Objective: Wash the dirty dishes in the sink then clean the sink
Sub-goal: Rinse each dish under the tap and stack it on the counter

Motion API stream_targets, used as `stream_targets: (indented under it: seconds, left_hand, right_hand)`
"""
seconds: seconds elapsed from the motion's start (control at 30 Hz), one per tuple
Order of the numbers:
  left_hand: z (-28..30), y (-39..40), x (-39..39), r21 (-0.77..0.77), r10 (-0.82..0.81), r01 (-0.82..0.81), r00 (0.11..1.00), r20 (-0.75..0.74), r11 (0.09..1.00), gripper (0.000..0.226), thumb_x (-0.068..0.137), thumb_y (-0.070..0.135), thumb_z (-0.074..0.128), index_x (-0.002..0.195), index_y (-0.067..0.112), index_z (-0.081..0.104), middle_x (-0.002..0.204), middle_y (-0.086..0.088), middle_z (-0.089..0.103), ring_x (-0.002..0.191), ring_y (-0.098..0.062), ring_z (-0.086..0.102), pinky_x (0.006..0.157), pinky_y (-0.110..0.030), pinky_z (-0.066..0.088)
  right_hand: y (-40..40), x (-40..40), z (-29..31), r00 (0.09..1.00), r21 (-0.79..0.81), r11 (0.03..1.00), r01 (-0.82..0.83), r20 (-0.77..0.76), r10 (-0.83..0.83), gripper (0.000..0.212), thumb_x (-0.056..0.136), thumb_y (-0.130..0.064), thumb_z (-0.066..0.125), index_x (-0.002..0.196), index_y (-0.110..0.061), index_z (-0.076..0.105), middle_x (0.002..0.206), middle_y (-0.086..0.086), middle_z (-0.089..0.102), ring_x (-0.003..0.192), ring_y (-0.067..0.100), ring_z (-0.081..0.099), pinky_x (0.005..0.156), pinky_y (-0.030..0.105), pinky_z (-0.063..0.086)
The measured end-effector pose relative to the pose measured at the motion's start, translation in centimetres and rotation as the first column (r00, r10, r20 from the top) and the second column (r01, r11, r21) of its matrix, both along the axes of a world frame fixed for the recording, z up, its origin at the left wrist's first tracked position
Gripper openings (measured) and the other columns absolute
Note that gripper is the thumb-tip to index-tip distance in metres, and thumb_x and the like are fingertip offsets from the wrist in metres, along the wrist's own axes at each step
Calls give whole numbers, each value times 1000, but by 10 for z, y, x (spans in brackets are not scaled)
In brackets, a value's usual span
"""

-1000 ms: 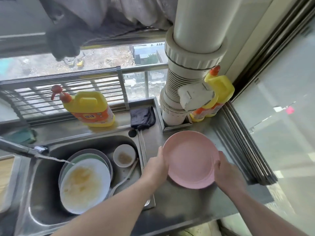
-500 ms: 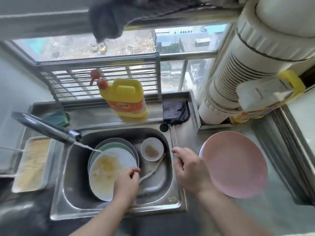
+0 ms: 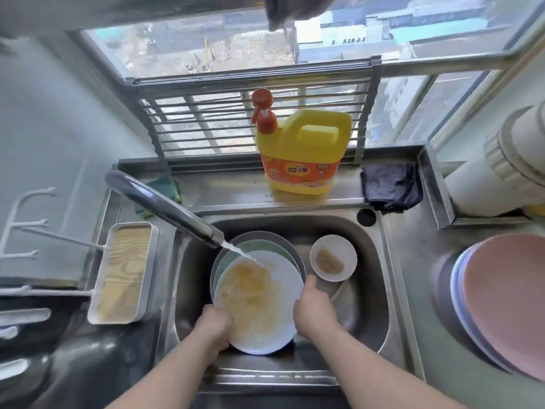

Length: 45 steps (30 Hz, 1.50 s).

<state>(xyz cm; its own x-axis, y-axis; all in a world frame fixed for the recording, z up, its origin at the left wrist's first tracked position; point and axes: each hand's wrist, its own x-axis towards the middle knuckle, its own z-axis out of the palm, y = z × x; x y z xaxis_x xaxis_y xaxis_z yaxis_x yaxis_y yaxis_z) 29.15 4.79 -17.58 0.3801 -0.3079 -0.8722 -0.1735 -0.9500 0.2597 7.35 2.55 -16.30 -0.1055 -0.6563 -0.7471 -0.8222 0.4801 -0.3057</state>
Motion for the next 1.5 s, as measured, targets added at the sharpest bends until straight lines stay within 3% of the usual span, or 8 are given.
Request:
stream_targets:
  seconds: [0.13, 0.2, 0.27, 0.4, 0.77, 1.07, 1.3, 1.5]
  left_hand:
    - [9, 1, 0, -21, -108, 110, 991, 74, 994, 43, 104, 24, 40, 144, 8, 39, 125, -15, 59, 107, -35, 62, 83, -42, 58]
    - [12, -1, 0, -46, 68, -70, 997, -44, 997, 35, 104, 17, 42, 135, 5, 57, 119, -17, 69, 105, -36, 67, 89, -44, 58]
    - [25, -2, -2, 101, 334, -319, 916, -224, 942, 24, 102, 11, 48, 113, 1, 67, 92, -16, 75, 75, -29, 72, 63, -34, 60]
    - [55, -9, -9, 315, 393, -283, 840, -374, 906, 30, 99, 6, 43, 74, 4, 61, 44, 2, 38, 28, -7, 36, 31, -16, 39]
    - [114, -29, -18, -177, -6, -74, 910, -414, 981, 35, 80, 12, 49, 106, 11, 72, 85, -13, 75, 77, -36, 70, 72, -51, 63]
    - [148, -19, 27, -424, 9, -129, 961, -276, 897, 25, 95, 24, 56, 113, 37, 68, 100, -3, 79, 93, -27, 75, 76, -46, 62]
    - [142, -17, 11, -161, 273, -415, 798, -538, 895, 34, 107, 54, 48, 121, 30, 68, 108, -3, 81, 110, -31, 70, 75, -39, 60]
    - [111, -20, -32, 123, 432, -465, 649, -626, 877, 73, 103, 74, 25, 116, 13, 64, 124, -18, 68, 111, -39, 66, 79, -50, 58]
  right_hand:
    - [-8, -11, 21, 965, -14, 976, 219, 147, -215, 39, 93, -16, 43, 131, -24, 44, 114, 9, 66, 82, 28, 62, 65, 34, 46]
    - [-18, -14, 39, 764, 168, 839, 518, 349, -542, 34, 89, -19, 45, 121, -21, 56, 93, 6, 64, 57, 20, 57, 49, 29, 43]
    - [-26, -19, 62, 564, 318, 683, 657, 393, -726, 25, 93, -21, 48, 116, -17, 58, 73, 7, 56, 43, 16, 46, 42, 23, 35]
    - [-34, -34, 103, 560, 262, 691, 674, 428, -709, 17, 93, -29, 50, 97, -13, 53, 50, 1, 50, 40, 17, 43, 41, 20, 29]
    - [5, -60, 122, 558, 192, 684, 703, 448, -699, 38, 95, -4, 41, 112, -27, 65, 99, 4, 77, 89, 29, 74, 60, 35, 60]
    - [1, 26, 86, 173, 456, 445, 771, 523, -834, 29, 99, 0, 55, 112, -25, 61, 109, 10, 77, 96, 38, 75, 70, 53, 64]
    - [-7, 14, 113, 432, 64, 589, 805, 618, -657, 17, 102, -12, 54, 105, -26, 64, 99, 5, 77, 88, 32, 74, 63, 36, 55]
    - [-11, -37, 132, 618, -115, 696, 709, 578, -534, 13, 101, -23, 55, 106, -29, 66, 103, 3, 76, 98, 28, 72, 87, 52, 59]
